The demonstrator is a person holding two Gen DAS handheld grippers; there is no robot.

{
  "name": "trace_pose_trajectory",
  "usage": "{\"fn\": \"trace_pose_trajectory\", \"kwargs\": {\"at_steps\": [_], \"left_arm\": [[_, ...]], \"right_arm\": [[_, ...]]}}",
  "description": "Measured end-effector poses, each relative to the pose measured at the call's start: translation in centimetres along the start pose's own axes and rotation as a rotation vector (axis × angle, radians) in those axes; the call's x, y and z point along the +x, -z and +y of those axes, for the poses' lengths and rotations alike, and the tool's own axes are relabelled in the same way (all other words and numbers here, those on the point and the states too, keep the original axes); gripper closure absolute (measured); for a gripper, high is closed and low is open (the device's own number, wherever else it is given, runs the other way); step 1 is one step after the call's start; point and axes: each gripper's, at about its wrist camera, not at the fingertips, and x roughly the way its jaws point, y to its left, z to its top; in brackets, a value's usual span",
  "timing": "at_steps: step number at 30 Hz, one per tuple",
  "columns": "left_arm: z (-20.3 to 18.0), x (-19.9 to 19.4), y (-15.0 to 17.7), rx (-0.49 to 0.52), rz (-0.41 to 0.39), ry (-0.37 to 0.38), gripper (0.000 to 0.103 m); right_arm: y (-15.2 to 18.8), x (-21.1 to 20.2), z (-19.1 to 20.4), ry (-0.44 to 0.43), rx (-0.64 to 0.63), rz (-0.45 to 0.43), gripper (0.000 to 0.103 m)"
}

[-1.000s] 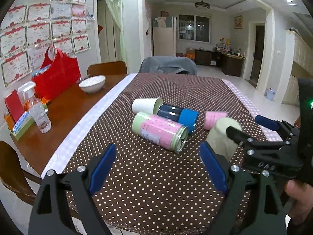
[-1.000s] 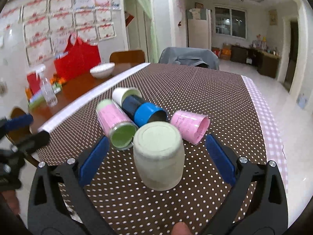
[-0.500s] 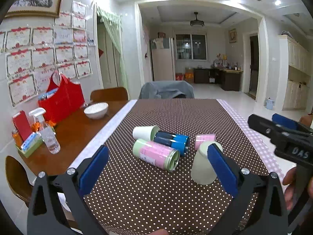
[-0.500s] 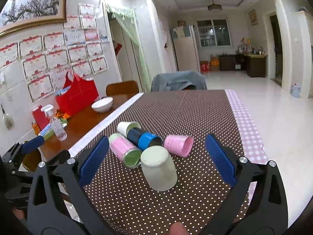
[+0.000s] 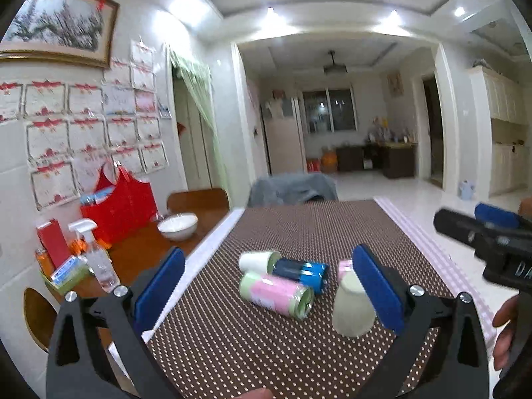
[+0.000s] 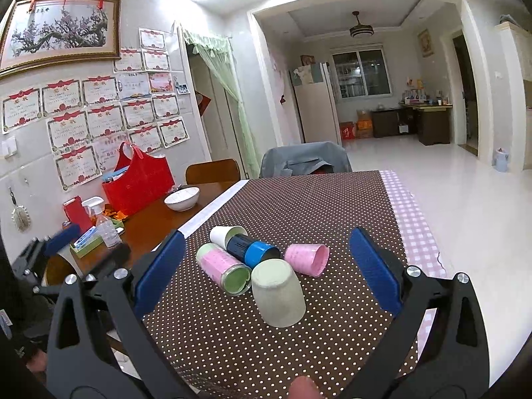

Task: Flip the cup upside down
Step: 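Open the right gripper and pull it back from the cup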

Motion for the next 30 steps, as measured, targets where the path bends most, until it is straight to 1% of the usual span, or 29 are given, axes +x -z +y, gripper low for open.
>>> {"fn": "trace_pose_trajectory", "kwargs": {"at_steps": [2,8,14,18,30], "left_arm": [[0.2,-0.3,-0.4,-0.006,0.012,0.011,0.004],[1.2,-1.5,-1.1,-0.054,0.022,-0.05,0.004],[1.6,-1.6,-0.8,-0.088,0.042,-0.058,0.004],[1.7,-1.5,-0.4,-0.087,0.054,-0.075,0.004],[1.2,-1.0,0.4,-0.093,0.104,-0.043,0.004]], "right_arm": [[0.0,-0.4,0.1,0.002,-0.001,-0.005,0.006],[0.3,-1.4,0.1,0.005,-0.004,-0.015,0.006],[0.9,-2.0,1.0,0.024,-0.043,-0.019,0.006],[1.5,-1.9,1.7,0.045,-0.071,-0.013,0.006],[2.2,-1.5,1.8,0.064,-0.078,0.005,0.006]]}}
